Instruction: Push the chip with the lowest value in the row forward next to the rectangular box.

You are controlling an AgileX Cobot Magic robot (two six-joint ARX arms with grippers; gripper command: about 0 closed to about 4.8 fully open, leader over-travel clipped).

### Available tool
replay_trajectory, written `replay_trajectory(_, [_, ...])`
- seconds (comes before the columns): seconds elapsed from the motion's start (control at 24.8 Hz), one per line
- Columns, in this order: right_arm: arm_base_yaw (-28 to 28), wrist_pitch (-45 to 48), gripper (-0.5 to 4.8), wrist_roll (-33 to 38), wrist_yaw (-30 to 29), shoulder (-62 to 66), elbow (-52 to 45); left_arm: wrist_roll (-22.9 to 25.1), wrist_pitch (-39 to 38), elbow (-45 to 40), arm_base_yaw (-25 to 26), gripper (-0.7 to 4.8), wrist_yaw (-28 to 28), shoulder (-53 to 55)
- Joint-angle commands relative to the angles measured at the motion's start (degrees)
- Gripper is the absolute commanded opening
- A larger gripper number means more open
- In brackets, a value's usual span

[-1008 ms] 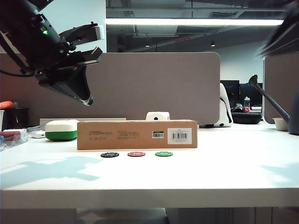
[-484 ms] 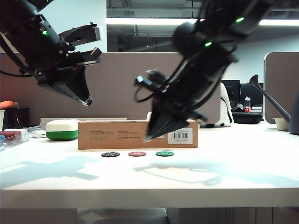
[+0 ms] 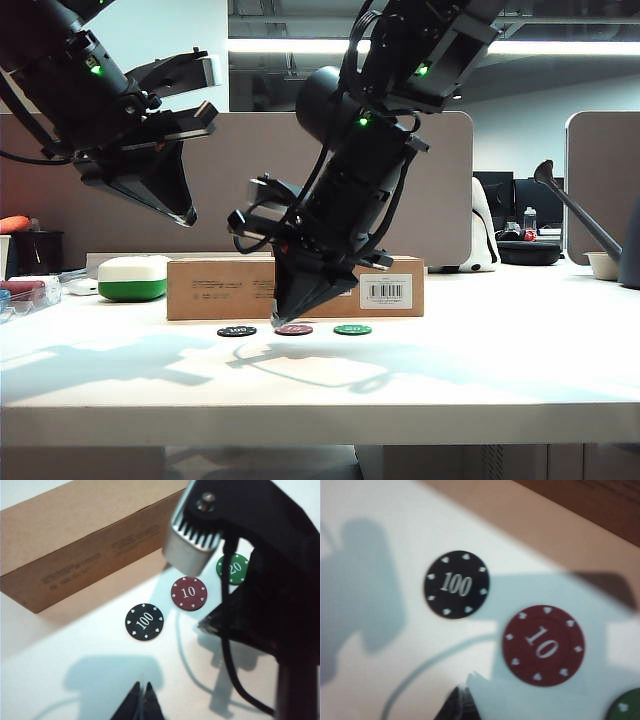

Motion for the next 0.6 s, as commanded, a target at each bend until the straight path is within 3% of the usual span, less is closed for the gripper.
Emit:
replay_trajectory(0.04, [-0.2,-0.3,-0.05,-0.3,2.6,0.4,0.3,-0.2,0.4,0.3,0.0,-0.05,0.0,-0.2])
replay_trajectory(0.16, [-0.2,-1.1,-0.05,-0.3,5.0,0.4,0.3,-0.2,0.4,0.3,0.0,-0.05,0.0,-0.2])
replay_trajectory(0.6, [-0.3,-0.3,-0.05,-0.3,4.8,1.3,0.3,-0.2,0.4,0.3,0.0,-0.05,0.0,-0.2])
